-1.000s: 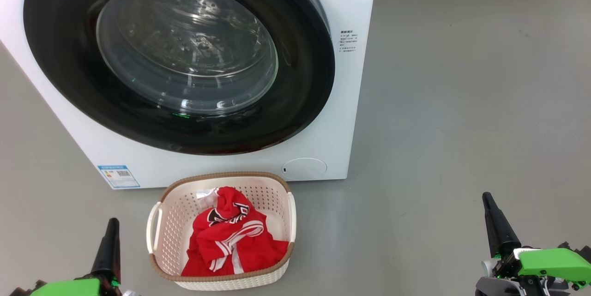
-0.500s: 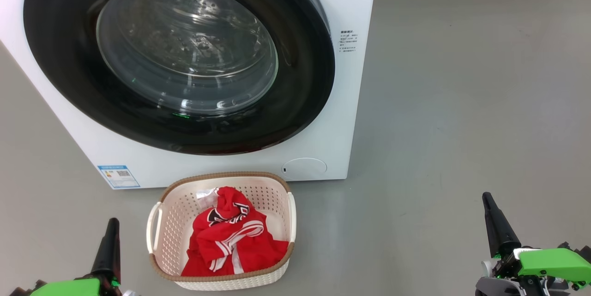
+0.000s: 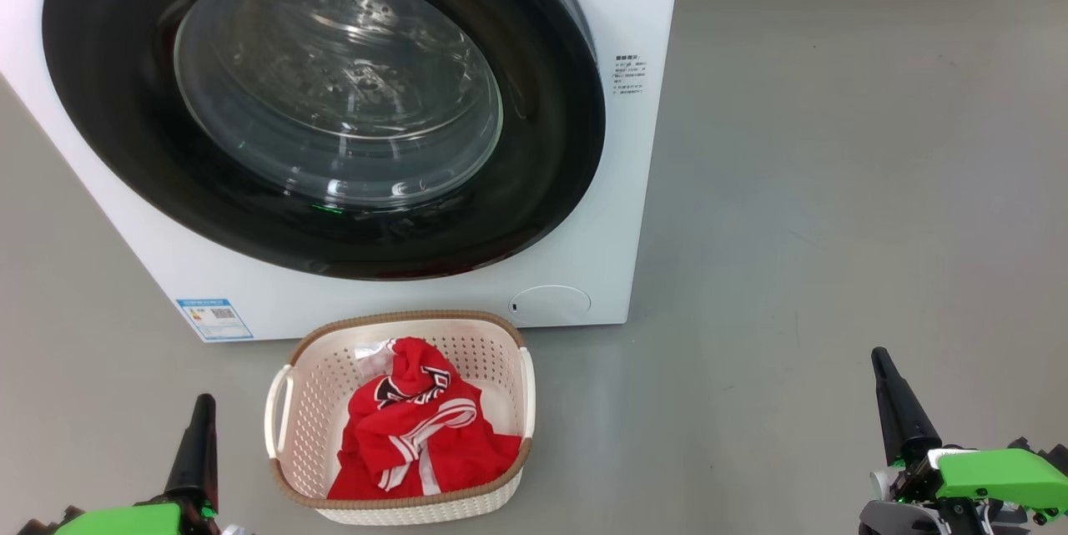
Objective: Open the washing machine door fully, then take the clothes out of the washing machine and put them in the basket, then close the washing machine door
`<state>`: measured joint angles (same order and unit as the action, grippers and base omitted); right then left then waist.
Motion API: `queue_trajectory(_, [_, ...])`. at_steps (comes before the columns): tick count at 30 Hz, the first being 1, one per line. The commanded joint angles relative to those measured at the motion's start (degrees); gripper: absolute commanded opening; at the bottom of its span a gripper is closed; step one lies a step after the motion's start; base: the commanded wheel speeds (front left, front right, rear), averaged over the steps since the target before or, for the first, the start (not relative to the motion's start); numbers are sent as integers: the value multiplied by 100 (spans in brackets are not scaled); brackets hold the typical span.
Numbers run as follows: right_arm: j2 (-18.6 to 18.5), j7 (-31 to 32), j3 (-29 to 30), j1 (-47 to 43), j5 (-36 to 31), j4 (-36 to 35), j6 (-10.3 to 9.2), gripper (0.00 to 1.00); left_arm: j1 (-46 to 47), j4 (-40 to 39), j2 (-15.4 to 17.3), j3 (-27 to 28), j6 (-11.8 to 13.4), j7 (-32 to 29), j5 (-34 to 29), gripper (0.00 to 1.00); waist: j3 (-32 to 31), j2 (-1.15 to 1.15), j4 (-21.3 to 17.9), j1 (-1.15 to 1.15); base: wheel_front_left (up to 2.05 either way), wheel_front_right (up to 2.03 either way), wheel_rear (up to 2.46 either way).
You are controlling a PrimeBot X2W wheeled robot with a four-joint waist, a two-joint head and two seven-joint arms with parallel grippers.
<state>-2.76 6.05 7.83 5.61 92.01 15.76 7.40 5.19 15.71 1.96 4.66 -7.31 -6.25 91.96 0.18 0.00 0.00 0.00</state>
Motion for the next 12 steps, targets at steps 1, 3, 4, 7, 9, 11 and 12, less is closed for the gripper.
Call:
queue_trajectory(1, [-13,48,-126,58,12,-174,9,0,100,-166,92,185,-18,-24,21,0,0,0,0,0,0,0,0])
queue_trajectory(3, [-13,48,-126,58,12,-174,9,0,100,-166,92,185,-18,-24,21,0,0,0,0,0,0,0,0])
queue_trajectory(4, [-12,48,-126,58,11,-174,9,0,100,-166,92,185,-18,-24,21,0,0,0,0,0,0,0,0])
queue_trajectory(7, [-12,48,-126,58,11,-174,9,0,100,-166,92,185,-18,-24,21,0,0,0,0,0,0,0,0])
queue_trajectory(9, [-12,48,-125,58,11,-173,9,0,100,-166,92,185,-18,-24,21,0,0,0,0,0,0,0,0])
queue_trajectory(11, [-12,48,-125,58,11,-173,9,0,100,-166,92,185,-18,-24,21,0,0,0,0,0,0,0,0])
queue_trajectory(12, [-12,48,-125,58,11,-173,9,0,100,-166,92,185,-18,-24,21,0,0,0,0,0,0,0,0])
